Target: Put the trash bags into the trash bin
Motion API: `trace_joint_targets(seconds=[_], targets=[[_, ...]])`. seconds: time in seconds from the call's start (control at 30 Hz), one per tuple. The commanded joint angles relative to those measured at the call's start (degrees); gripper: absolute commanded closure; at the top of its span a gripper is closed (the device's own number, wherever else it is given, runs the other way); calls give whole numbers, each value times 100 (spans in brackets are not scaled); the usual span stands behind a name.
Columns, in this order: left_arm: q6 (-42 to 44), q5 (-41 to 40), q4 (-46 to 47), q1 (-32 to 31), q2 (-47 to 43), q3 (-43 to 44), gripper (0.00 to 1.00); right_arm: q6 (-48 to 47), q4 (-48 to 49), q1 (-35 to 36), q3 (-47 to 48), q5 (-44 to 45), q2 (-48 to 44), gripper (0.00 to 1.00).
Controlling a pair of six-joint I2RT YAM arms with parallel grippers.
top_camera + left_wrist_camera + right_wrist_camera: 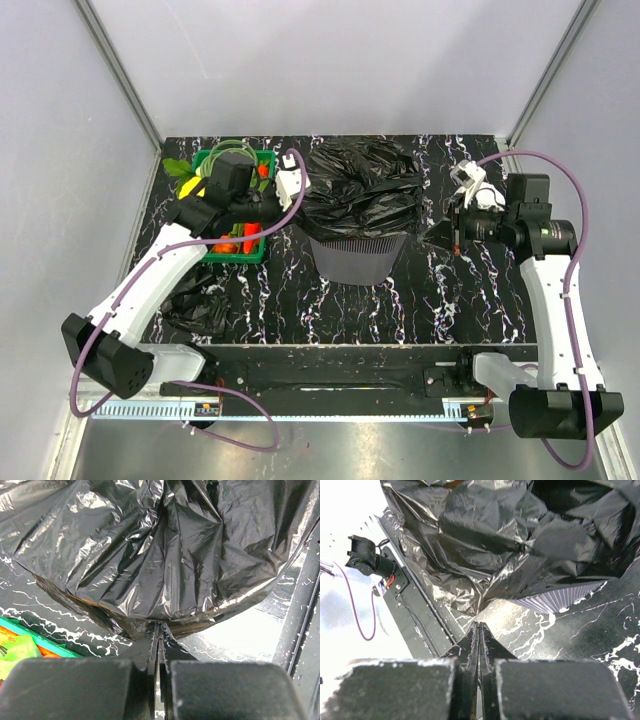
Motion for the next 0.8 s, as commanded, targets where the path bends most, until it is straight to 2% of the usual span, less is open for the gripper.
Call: trace_joint_targets(seconds=[0.0,0.1,0.23,0.27,0.33,0.43,0.6,0.77], targets=[[60,75,146,-27,-156,-27,100,-293,-79,51,-189,-103,-136,99],[60,75,128,-27,-164,-1,100,-372,-148,42,-146,-270,-153,97],[60,66,128,-27,-182,8,100,-583,-421,42,65,-306,-171,71],[60,66,128,-27,-173,17,100,-635,-465,51,144,-262,-171,60],[60,66,128,-18,-164,8,100,-750,-605,60,249,-218,-171,54],[68,49,128,-18,-138,8,100,-847,-650,68,346,-60,-188,30],[60,40,128,-27,-129,52,100,-891,-493,121,399,98,-154,18],[42,48,120,-27,-85,78,100,-873,-264,121,399,186,13,18]])
